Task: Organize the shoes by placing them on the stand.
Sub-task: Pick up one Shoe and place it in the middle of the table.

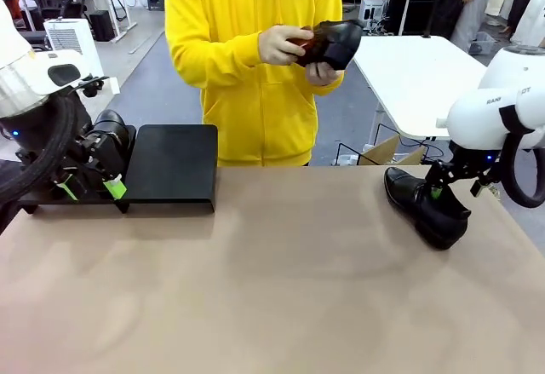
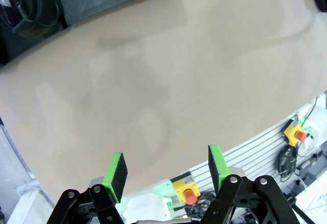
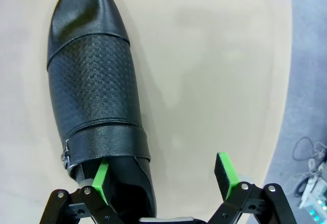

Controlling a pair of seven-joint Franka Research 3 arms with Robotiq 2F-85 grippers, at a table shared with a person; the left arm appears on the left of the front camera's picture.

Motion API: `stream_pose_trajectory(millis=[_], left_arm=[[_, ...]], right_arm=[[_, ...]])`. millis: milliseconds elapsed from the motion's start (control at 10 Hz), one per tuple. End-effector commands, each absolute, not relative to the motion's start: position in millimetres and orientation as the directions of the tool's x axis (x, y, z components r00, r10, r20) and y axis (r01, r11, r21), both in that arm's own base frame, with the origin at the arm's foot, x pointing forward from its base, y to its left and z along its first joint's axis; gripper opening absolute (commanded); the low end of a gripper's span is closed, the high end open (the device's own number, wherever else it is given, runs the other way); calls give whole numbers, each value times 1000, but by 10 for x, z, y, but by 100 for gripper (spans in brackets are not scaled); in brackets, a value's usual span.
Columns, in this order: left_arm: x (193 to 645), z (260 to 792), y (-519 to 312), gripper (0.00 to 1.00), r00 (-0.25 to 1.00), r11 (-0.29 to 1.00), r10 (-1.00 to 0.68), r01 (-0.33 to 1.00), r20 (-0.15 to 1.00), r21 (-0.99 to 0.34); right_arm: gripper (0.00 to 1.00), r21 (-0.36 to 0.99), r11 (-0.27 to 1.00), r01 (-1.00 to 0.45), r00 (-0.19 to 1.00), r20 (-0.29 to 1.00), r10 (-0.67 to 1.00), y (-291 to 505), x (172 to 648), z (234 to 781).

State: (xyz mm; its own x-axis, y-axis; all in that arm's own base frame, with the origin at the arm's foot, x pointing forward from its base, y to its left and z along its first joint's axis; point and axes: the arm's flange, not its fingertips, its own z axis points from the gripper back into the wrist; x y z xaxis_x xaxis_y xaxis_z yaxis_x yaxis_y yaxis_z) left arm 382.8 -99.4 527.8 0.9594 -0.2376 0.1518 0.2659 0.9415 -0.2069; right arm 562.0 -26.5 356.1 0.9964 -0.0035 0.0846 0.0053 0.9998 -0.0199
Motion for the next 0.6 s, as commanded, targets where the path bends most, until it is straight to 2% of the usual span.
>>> stream_pose_trajectory(millis=[0, 200, 500], left_arm=[[3810, 5273, -968, 82, 958, 939, -242, 271, 152, -212], [3810, 5273, -968, 82, 958, 939, -242, 271, 152, -212], [3810, 5273, -968, 82, 958, 939, -242, 271, 152, -212]], right_arm=[[100, 62, 998, -12, 998, 69, 8, -412, 5672, 3668], [100, 136, 990, -20, 996, 93, 8, -439, 5612, 3790], [100, 143, 989, -22, 996, 94, 8, -453, 5573, 3837]])
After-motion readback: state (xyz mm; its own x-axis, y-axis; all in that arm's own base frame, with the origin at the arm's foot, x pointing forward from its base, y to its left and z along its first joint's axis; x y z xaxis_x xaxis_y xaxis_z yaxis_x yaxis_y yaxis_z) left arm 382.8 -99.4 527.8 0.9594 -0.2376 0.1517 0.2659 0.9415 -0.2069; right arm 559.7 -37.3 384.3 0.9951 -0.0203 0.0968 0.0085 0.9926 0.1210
